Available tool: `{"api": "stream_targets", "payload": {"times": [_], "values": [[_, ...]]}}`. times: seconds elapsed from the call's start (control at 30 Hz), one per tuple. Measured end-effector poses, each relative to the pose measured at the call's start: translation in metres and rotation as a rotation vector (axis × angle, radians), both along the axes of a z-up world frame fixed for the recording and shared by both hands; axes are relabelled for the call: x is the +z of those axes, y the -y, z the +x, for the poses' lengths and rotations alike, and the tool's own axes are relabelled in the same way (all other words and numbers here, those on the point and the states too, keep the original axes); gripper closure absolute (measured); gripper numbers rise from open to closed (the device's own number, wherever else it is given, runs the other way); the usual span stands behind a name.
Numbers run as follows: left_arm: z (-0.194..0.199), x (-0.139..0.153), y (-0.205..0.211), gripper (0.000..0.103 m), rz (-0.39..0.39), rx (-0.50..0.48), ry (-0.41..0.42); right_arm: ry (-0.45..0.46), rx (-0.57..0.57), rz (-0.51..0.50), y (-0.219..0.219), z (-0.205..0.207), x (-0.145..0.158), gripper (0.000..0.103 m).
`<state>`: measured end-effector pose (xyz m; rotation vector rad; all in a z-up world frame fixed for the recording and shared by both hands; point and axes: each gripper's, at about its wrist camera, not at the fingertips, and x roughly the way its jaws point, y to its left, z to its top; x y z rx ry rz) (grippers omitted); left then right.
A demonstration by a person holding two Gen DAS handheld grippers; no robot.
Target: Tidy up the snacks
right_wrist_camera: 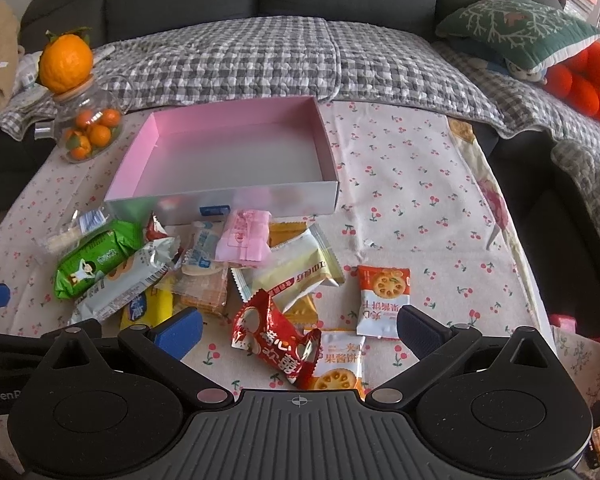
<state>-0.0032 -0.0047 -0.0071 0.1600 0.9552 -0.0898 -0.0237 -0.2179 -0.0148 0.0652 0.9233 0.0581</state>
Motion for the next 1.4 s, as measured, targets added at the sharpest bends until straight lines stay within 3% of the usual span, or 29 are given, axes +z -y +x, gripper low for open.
{"api": "stream_targets", "payload": {"times": [0.3,0.53,0.83,0.93,1.07,1.27,1.4], "values": [[0.001,0.002,-0.002,0.0,-0.016,-0.013,0.003,-0.004,0.007,0.019,0.002,0.001,-0.002,0.0],[0.014,0.008,-0.013,0.001,-0.087,-0.049,-0.001,0.049,0.027,0.092,0.018,0.007,0.014,0.0],[0.047,0.016,-0.026,0.003,-0.179,-0.116,-0.05,-0.076,0.076,0.269,0.039,0.043,0.011,0.0],[0.057,0.011,-0.028,0.01,-0.204,-0.171,-0.056,-0.095,0.079,0.356,0.043,0.053,0.004,0.0],[0.065,-0.006,-0.033,0.032,-0.291,-0.26,-0.072,-0.117,0.077,0.48,0.046,0.065,-0.013,0.002],[0.073,-0.022,-0.029,0.053,-0.304,-0.372,-0.137,-0.172,0.025,0.565,0.05,0.087,-0.034,0.022],[0.076,-0.029,-0.027,0.058,-0.296,-0.395,-0.175,-0.189,0.01,0.56,0.047,0.095,-0.041,0.033]]}}
